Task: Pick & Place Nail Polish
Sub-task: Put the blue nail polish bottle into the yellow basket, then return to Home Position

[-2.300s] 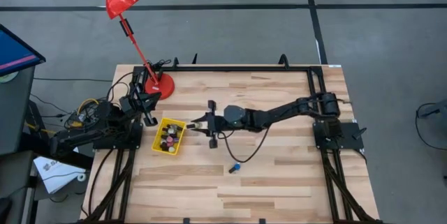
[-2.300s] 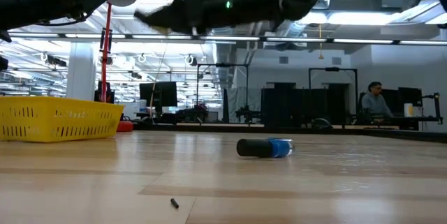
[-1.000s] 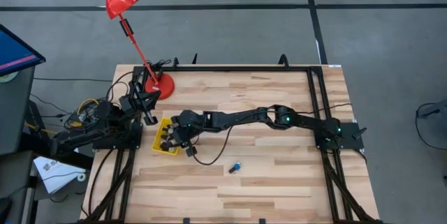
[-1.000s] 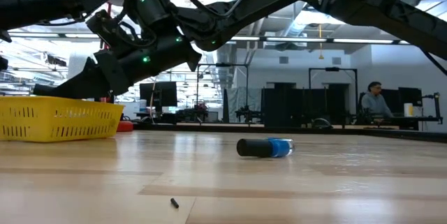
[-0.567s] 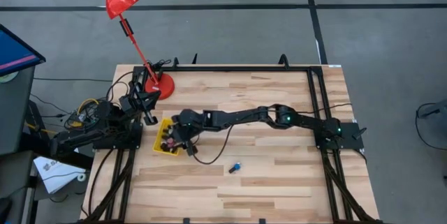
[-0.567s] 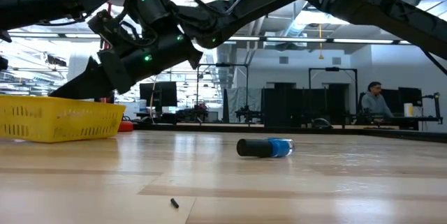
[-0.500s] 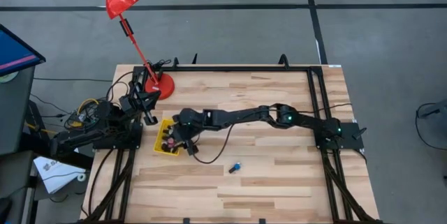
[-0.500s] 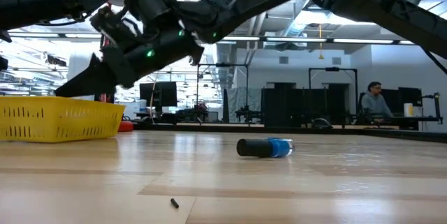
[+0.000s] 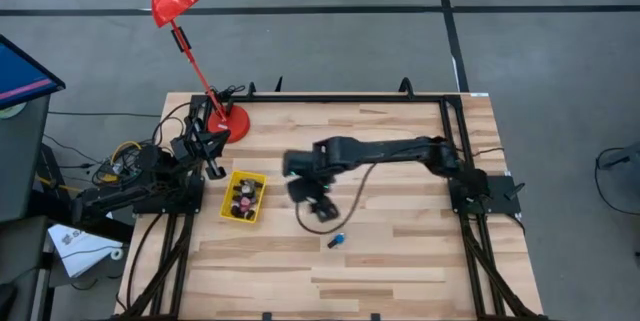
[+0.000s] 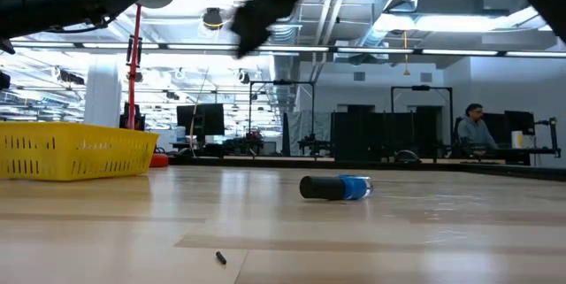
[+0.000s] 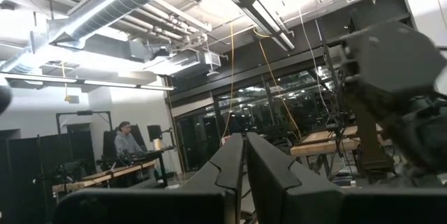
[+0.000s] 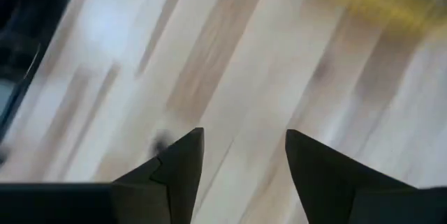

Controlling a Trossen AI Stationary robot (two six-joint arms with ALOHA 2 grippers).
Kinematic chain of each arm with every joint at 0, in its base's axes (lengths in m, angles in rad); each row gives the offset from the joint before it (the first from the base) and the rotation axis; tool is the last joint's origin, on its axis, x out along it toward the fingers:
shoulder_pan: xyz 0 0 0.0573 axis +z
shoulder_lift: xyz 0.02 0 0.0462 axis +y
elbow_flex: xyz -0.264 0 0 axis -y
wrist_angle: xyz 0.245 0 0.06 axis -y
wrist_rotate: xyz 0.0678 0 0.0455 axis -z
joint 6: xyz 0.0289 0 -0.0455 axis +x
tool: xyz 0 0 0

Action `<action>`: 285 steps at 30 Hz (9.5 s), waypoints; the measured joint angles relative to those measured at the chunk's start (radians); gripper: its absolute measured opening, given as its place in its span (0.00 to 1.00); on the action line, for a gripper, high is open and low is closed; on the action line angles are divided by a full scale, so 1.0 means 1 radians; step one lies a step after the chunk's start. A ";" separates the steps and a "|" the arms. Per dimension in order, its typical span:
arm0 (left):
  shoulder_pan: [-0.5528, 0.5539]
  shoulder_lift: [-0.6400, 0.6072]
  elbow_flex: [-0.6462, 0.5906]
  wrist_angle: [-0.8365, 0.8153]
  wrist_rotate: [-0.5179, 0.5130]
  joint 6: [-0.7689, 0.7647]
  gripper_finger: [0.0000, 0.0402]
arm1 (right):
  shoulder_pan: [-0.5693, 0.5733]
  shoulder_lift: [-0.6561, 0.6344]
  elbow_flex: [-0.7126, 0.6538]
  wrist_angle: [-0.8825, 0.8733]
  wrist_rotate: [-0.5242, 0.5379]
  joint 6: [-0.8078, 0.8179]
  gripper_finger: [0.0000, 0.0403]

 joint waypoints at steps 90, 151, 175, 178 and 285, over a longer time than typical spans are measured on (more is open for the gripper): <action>-0.001 0.000 0.000 0.011 0.000 0.000 0.04 | -0.021 0.301 -0.021 1.013 -0.005 -0.246 0.25; -0.001 0.000 0.000 0.019 0.000 0.000 0.04 | -0.056 -0.248 0.026 0.100 -0.036 -0.166 0.32; -0.002 0.000 0.000 0.024 0.000 0.000 0.04 | 0.133 -1.366 -1.326 0.816 0.324 0.235 0.16; -0.013 0.000 0.000 0.023 0.000 0.000 0.04 | 0.163 -1.456 -1.456 0.901 0.371 0.262 0.16; -0.157 0.000 0.000 -0.443 0.007 0.000 0.04 | -0.302 -2.161 -2.164 1.154 0.211 0.064 0.00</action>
